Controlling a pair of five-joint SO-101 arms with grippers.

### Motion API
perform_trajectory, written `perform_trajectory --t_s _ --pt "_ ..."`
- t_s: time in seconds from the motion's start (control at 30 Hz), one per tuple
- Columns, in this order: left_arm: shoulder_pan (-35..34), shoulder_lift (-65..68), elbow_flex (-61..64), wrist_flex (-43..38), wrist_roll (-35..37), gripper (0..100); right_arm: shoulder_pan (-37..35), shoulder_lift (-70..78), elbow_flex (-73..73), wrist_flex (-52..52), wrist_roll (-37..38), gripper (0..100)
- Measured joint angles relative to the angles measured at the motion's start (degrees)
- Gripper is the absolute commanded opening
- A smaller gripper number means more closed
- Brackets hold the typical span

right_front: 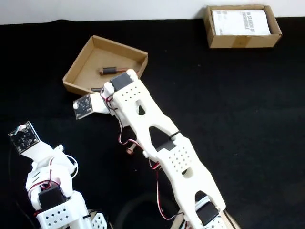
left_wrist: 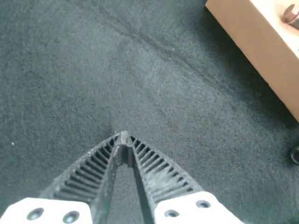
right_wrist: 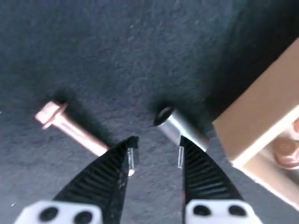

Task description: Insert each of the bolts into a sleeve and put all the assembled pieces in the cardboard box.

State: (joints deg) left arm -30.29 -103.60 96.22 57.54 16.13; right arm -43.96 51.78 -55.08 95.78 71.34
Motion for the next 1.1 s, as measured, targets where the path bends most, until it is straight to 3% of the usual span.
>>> perform_trajectory --t_s 0.33,0.7,0.8,0.93,1.1 --pt "0.0 0.0 0.0 0.0 -0.09 1 0.0 0.97 -2.11 -0.35 0.0 12.0" --pt "0.0 0.0 0.0 0.0 -0.09 1 0.88 13.1 -9.41 -4.84 0.09 11.3" --pt "0.0 0.0 0.0 0.0 -0.09 1 1.05 16.09 -12.13 -4.84 0.09 1.4" --pt "0.0 0.0 0.0 0.0 -0.09 1 1.41 17.67 -15.91 -4.92 0.09 0.5" --pt "0.0 0.0 0.0 0.0 -0.09 1 1.58 18.73 -24.97 -3.34 -6.42 0.7"
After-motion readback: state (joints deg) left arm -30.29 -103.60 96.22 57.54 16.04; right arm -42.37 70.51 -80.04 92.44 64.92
